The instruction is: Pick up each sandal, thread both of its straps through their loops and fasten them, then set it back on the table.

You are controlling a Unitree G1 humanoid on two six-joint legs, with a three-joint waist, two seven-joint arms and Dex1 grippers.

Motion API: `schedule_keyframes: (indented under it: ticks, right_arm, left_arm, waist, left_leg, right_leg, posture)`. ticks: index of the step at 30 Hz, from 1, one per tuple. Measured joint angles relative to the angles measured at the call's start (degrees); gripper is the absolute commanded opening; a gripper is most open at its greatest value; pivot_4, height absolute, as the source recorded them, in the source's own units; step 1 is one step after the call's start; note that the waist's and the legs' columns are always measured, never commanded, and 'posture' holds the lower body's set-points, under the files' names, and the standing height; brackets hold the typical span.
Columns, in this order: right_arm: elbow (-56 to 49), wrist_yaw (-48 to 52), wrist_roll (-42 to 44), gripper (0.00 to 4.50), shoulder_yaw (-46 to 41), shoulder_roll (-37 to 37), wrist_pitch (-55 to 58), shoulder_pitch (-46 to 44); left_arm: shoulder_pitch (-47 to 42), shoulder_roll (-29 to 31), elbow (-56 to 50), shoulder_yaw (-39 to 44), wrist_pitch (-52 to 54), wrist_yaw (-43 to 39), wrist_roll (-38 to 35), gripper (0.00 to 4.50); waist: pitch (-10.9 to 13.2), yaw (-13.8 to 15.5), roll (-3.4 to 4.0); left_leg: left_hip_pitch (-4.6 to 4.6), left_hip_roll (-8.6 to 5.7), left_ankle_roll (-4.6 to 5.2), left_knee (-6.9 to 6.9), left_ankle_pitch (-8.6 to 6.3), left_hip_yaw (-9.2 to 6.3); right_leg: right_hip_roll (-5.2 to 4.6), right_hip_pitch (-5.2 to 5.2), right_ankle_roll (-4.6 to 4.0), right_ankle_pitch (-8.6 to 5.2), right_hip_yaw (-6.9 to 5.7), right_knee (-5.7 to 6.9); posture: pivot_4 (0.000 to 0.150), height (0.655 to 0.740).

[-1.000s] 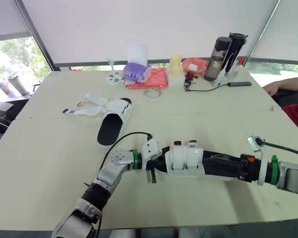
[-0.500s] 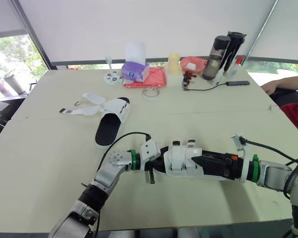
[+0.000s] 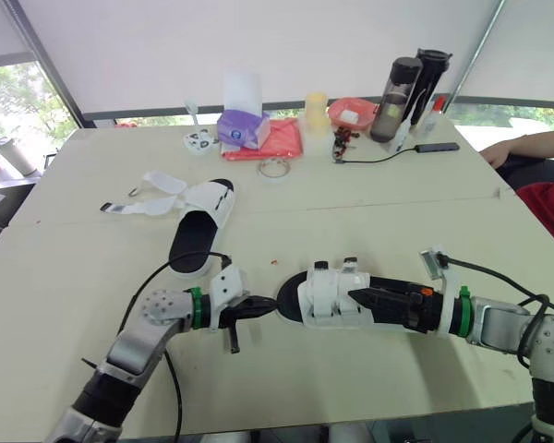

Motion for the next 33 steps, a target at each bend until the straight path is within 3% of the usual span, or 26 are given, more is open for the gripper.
schedule_keyframes:
  ticks: [4, 7, 14, 20, 24, 33]
  right_arm:
    - [1.5, -0.4, 0.1, 4.46, 2.3, 1.3, 0.1, -2.1]
    - [2.9, -0.5, -0.2, 3.69, 3.9, 1.8, -0.2, -3.6]
    - [4.3, -0.1, -0.4, 0.11, 5.8, 2.4, -0.7, -5.2]
    - [4.3, -0.9, -0.3, 0.05, 5.2, 2.6, -0.9, -5.4]
    - [4.3, -5.7, 0.7, 0.05, -0.2, 5.7, -4.4, -5.7]
    - [8.4, -38.1, 2.7, 0.05, -18.4, 17.6, -22.9, -16.9]
  left_arm:
    - [0.5, 2.2, -3.9, 1.6, 3.5, -1.0, -2.2, 0.00]
    - [0.4, 3.5, -5.7, 2.1, 5.2, -1.2, -3.1, 0.00]
    - [0.7, 3.5, -6.6, 2.1, 5.7, -0.3, -3.1, 0.00]
    - [1.2, 3.5, -6.6, 2.1, 5.7, 0.5, -3.0, 0.00]
    - [1.1, 3.2, -6.7, 2.2, 5.6, 1.3, -3.1, 0.00]
    - [-3.4, 0.0, -8.9, 2.1, 6.8, 3.7, -3.6, 0.00]
  waist:
    - [0.3, 0.0, 0.01]
    - [0.4, 0.0, -0.06]
    - [0.5, 0.0, -0.11]
    - [0.5, 0.0, -0.12]
    - [0.5, 0.0, -0.11]
    - [0.5, -0.1, -0.09]
  left_leg:
    - [-0.56, -0.04, -0.08, 0.23, 0.06, -0.02]
    - [-0.64, -0.08, -0.18, 0.24, 0.13, 0.01]
    - [-0.60, -0.09, -0.24, 0.33, 0.18, 0.01]
    - [-0.58, -0.08, -0.36, 0.40, 0.27, 0.01]
    - [-0.59, -0.09, -0.45, 0.40, 0.32, 0.01]
    - [-0.54, -0.07, -0.73, 0.33, 0.51, -0.04]
  right_leg:
    - [0.00, -0.48, 0.11, 0.07, 0.00, 0.18]
    - [-0.02, -0.58, 0.21, 0.13, 0.02, 0.27]
    - [-0.05, -0.74, 0.22, 0.13, 0.02, 0.79]
    - [-0.03, -0.72, 0.19, 0.13, 0.03, 0.82]
    - [-0.03, -0.76, 0.23, 0.14, 0.06, 0.91]
    - [0.08, -0.83, 0.23, 0.16, 0.09, 1.23]
  posture:
    - [0.150, 0.7400]
    - [0.150, 0.7400]
    - [0.150, 0.7400]
    - [0.150, 0.7400]
    - [0.150, 0.7400]
    - [0.150, 0.7400]
